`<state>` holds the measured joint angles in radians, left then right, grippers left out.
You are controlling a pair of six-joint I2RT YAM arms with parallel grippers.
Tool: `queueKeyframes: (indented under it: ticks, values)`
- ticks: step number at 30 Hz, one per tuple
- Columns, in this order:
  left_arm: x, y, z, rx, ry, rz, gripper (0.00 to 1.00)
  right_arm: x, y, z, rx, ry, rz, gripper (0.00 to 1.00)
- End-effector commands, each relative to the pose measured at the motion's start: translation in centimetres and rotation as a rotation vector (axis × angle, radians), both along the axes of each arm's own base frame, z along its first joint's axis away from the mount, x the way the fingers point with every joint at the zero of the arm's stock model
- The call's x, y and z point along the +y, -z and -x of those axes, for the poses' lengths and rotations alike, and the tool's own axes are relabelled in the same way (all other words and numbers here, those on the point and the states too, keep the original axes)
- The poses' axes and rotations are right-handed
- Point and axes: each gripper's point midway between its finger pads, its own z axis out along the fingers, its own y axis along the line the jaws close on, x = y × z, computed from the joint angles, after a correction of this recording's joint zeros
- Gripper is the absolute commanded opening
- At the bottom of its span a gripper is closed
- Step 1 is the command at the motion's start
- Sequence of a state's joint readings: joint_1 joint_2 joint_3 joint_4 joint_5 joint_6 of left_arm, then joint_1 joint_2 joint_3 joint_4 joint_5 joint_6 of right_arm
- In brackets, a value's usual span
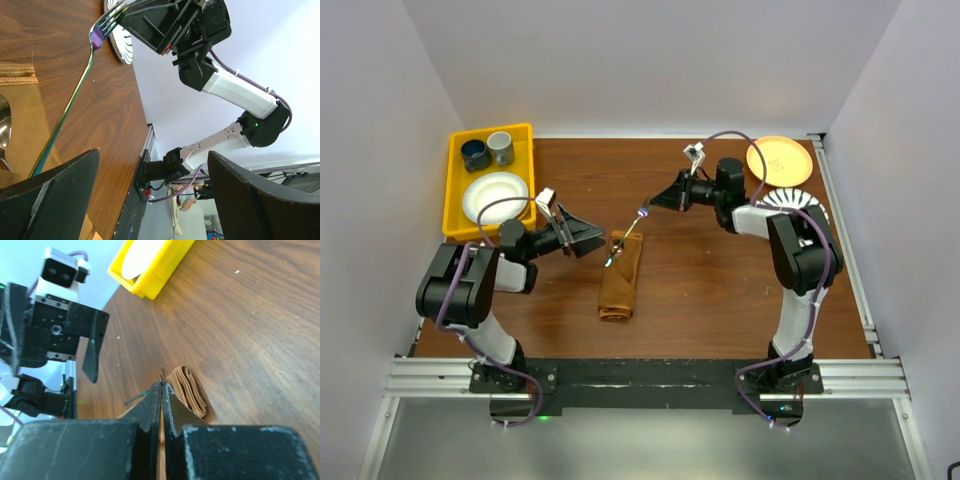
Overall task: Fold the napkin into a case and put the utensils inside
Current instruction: Insert the fork into the folded napkin.
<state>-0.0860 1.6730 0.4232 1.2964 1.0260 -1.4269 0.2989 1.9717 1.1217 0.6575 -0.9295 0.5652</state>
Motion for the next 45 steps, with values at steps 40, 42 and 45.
queueKeyframes:
  ticks: [40,42,45]
  values:
    - [0.8,-3.3,-0.9,-0.461,-0.007,-0.154,0.87,-0.9,2.7,-3.5,-0.114,-0.360,0.035,0.00]
    - [0.9,-2.5,-1.4,-0.446,-0.016,-0.174,0.84,-0.7,2.9,-3.3,-0.105,-0.368,0.031,0.00]
    - [1.2,-1.3,-3.0,-0.459,-0.044,-0.250,0.74,-0.6,3.2,-3.0,-0.091,-0.376,0.026,0.00]
